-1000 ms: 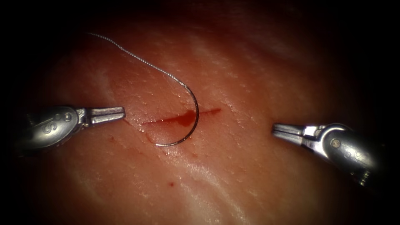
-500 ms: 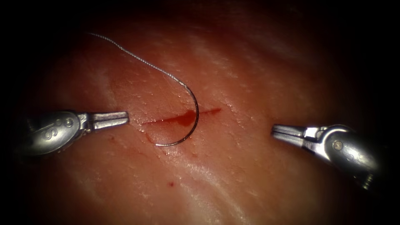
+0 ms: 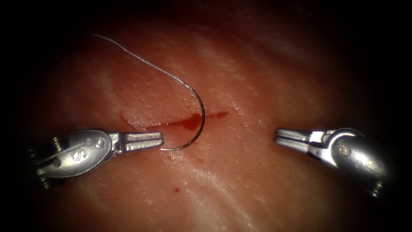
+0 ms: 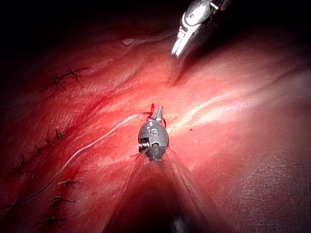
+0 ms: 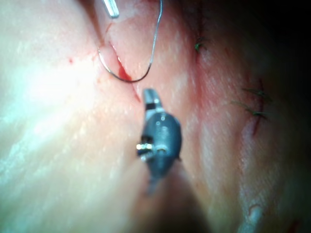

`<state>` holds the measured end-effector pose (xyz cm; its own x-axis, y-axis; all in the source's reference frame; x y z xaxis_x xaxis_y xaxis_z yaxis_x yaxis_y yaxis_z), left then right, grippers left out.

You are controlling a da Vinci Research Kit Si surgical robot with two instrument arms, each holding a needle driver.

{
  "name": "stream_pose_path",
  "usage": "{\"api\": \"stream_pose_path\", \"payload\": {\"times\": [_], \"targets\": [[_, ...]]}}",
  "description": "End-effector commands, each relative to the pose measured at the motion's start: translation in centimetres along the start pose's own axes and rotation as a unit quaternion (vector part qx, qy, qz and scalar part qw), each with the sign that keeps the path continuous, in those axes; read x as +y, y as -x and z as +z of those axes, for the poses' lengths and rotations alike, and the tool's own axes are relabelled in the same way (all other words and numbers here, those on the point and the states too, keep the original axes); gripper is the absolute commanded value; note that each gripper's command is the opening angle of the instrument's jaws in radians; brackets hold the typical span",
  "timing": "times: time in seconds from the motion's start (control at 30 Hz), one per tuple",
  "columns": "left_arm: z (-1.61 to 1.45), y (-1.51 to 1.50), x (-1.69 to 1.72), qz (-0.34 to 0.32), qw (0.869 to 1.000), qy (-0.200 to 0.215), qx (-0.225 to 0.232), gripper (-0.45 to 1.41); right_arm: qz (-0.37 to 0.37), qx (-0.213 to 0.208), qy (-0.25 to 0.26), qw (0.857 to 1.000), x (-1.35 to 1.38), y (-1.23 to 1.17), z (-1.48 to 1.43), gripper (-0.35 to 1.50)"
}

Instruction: Wound Closure

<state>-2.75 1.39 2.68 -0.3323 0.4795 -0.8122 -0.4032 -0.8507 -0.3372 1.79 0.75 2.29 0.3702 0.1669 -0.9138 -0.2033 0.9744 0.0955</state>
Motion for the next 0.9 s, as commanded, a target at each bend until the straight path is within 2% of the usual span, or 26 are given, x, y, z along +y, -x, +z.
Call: {"api": "stream_pose_path", "payload": {"times": [0.03, 0.1, 0.27, 0.47, 0.57, 0.7, 0.9], "targets": [[0.11, 0.01, 0.01, -0.003, 1.0, -0.002, -0.013, -0.28, -0.001, 0.002, -0.001, 1.0, 0.05, -0.02, 0.1, 0.14], [0.15, -0.03, 0.05, -0.015, 0.999, -0.003, -0.031, -0.23, -0.001, 0.001, -0.001, 1.0, 0.04, -0.03, 0.13, 0.14], [0.3, -0.1, 0.09, -0.018, 0.996, -0.031, -0.088, 0.19, -0.002, 0.001, -0.002, 1.0, 0.0, -0.06, 0.14, 0.14], [0.33, -0.08, 0.08, -0.022, 0.993, -0.045, -0.106, 0.26, -0.001, 0.001, -0.003, 1.0, -0.01, -0.09, 0.13, 0.24], [0.34, -0.05, 0.09, -0.023, 0.991, -0.047, -0.124, 0.32, -0.001, 0.001, -0.002, 1.0, -0.01, -0.09, 0.14, 0.44], [0.37, 0.01, 0.09, -0.021, 0.988, -0.05, -0.143, 0.12, -0.001, 0.001, -0.002, 1.0, -0.03, -0.09, 0.15, 0.44], [0.54, 0.17, 0.09, -0.014, 0.98, -0.052, -0.193, 0.22, -0.002, 0.001, -0.002, 1.0, -0.04, -0.09, 0.14, 0.44]]}}
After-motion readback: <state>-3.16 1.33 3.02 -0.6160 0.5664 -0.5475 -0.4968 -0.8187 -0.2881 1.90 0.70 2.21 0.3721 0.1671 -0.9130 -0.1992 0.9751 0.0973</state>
